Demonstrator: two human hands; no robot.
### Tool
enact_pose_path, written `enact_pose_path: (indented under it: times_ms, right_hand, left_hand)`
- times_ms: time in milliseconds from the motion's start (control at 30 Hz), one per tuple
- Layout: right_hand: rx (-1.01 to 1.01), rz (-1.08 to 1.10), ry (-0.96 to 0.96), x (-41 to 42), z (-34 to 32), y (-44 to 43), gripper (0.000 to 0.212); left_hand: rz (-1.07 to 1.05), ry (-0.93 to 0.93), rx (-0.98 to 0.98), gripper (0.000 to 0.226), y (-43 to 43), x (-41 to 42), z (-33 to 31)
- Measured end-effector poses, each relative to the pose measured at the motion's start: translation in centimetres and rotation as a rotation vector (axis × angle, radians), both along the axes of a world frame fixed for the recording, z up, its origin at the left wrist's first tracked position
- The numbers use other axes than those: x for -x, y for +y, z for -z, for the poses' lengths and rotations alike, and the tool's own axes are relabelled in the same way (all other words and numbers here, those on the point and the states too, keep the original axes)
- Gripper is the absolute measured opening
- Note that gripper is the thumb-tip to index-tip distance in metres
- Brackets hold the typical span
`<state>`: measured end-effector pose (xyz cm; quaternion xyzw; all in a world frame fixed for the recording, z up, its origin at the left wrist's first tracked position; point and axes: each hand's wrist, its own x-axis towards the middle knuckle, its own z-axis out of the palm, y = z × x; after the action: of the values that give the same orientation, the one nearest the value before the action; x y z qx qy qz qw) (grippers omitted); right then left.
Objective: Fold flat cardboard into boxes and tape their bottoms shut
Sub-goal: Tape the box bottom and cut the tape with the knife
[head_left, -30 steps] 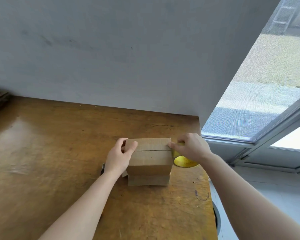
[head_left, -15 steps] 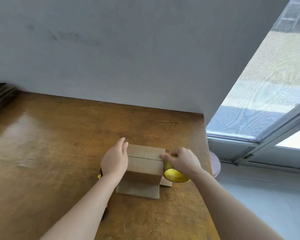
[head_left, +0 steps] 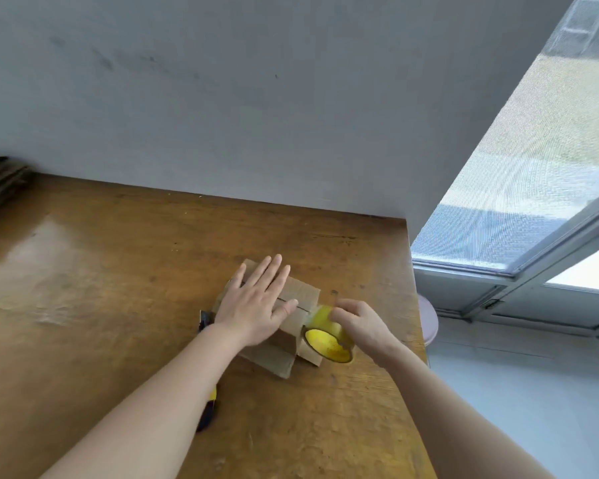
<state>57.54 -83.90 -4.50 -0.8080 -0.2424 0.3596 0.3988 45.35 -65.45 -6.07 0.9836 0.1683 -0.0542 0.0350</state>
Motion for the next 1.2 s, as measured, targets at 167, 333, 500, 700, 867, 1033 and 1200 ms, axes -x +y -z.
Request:
enact_pose_path:
  times_ms: [167,333,500,700,867,1033,1200]
  right_hand:
    - [-0.100,-0.022,0.193,1.2,1.1,-0.8,0.034]
    - [0.252,-0.044,-0.079,2.3,2.3,0.4,0.040]
    - [0.394,-0.027,-0.097,2.2,1.7,3.2,0.042]
    - [0.439,-0.023,-0.064,1.8,1.6,4.8,0.042]
    - [0.358,-0.022,-0.055,2.3,1.6,5.5,0.053]
    - [0.076,-0.093,0.159,4.1,1.6,5.4,0.017]
    - [0.022,-0.037,0.241,5.8,2.6,5.1,0.023]
  left_hand:
    - [0.109,0.037,0.032,0.083,2.9,-0.3,-0.6]
    - [0.141,0.036,0.035,0.075,3.4,-0.2,-0.5]
    - [0.154,0.027,0.054,0.073,3.2,-0.2,-0.7]
    - [0.023,-0.276,-0.049,0.061,1.1,0.2,-2.2]
    - [-0.060,-0.207,-0.090,0.077,0.2,0.3,-1.8]
    - [0.004,-0.201,0.004,0.066,2.9,0.0,-2.1]
    - [0.021,-0.232,0.075,0.068,3.9,1.1,-1.6]
